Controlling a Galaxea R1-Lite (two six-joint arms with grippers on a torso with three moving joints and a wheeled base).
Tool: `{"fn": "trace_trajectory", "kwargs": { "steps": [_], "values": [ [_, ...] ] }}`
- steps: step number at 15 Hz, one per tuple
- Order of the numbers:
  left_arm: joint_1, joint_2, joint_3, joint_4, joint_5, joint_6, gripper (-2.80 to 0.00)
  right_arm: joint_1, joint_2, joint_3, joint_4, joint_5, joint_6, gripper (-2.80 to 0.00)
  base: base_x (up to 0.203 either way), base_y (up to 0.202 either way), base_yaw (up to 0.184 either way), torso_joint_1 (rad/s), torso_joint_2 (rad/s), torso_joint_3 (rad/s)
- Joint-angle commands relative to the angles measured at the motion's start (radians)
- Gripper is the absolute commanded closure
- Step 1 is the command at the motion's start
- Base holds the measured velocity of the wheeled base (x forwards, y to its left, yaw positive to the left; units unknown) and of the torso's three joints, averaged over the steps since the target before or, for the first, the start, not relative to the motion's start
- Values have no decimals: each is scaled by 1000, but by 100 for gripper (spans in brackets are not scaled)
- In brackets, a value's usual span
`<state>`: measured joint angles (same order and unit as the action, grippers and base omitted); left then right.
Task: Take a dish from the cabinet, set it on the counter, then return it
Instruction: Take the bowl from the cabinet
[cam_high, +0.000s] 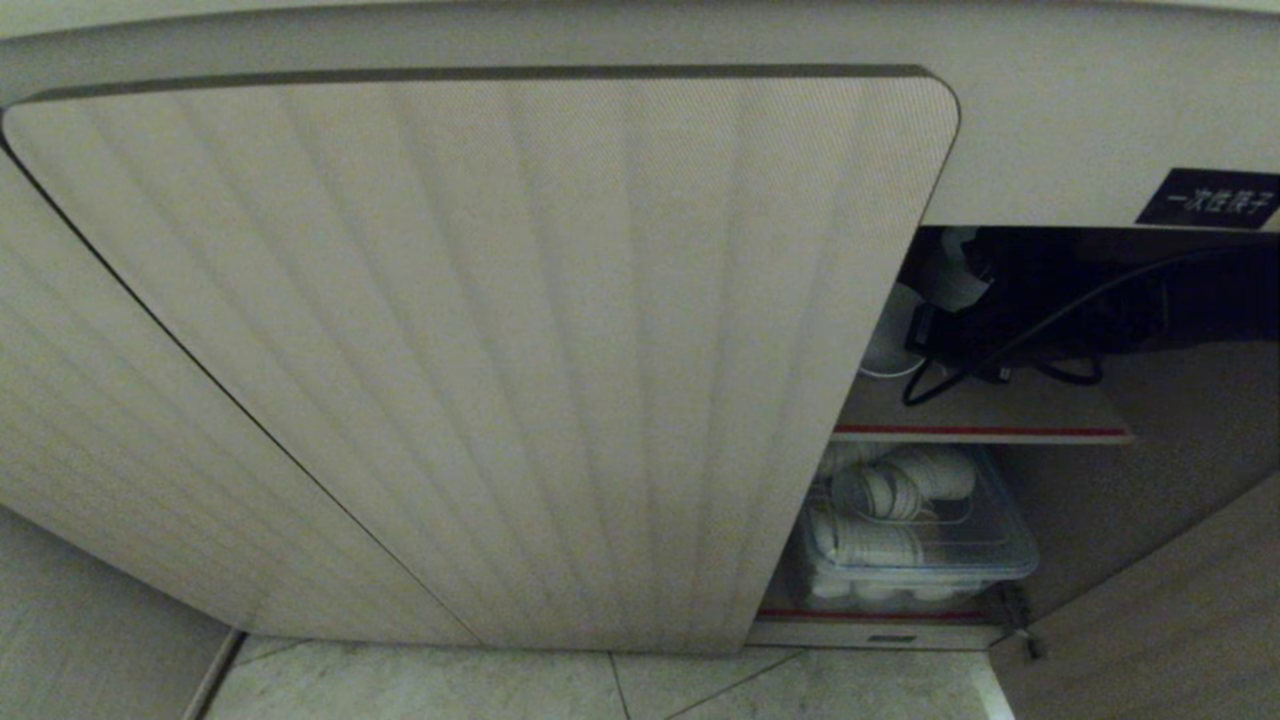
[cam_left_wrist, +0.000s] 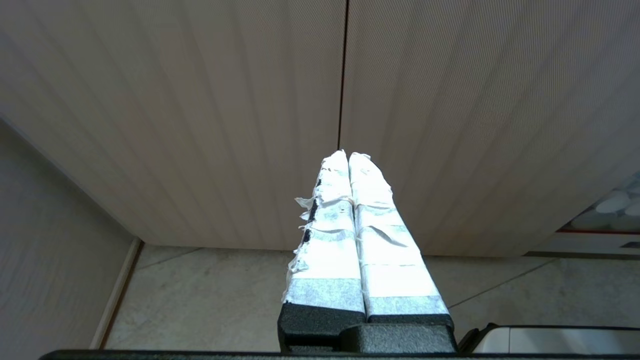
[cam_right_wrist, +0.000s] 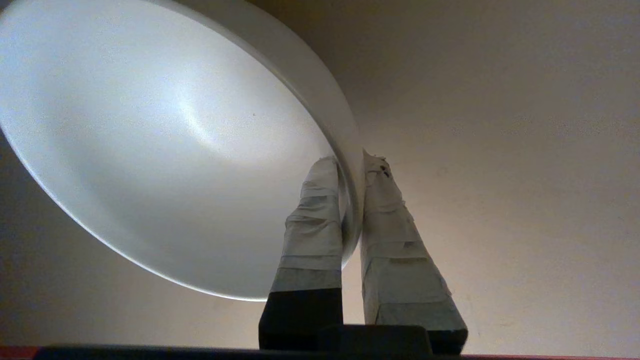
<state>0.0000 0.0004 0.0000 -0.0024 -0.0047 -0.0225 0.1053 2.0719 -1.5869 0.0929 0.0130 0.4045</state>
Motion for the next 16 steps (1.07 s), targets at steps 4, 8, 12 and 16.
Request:
{"fn": "trace_trajectory", "kwargs": {
  "steps": [4, 8, 12, 16],
  "values": [
    [0, 0, 0, -1, 0, -1, 0, 2, -4, 2, 5, 5, 8, 0, 0, 0, 0, 0, 0, 0],
    [0, 0, 0, -1, 0, -1, 0, 2, -10, -1, 19, 7, 79, 0, 0, 0, 0, 0, 0, 0],
    [0, 0, 0, -1, 0, -1, 0, 2, -13, -2, 54, 8, 89, 0, 0, 0, 0, 0, 0, 0],
    [0, 0, 0, -1, 0, -1, 0, 2, -19, -2, 102, 8, 148, 0, 0, 0, 0, 0, 0, 0]
  ]
}}
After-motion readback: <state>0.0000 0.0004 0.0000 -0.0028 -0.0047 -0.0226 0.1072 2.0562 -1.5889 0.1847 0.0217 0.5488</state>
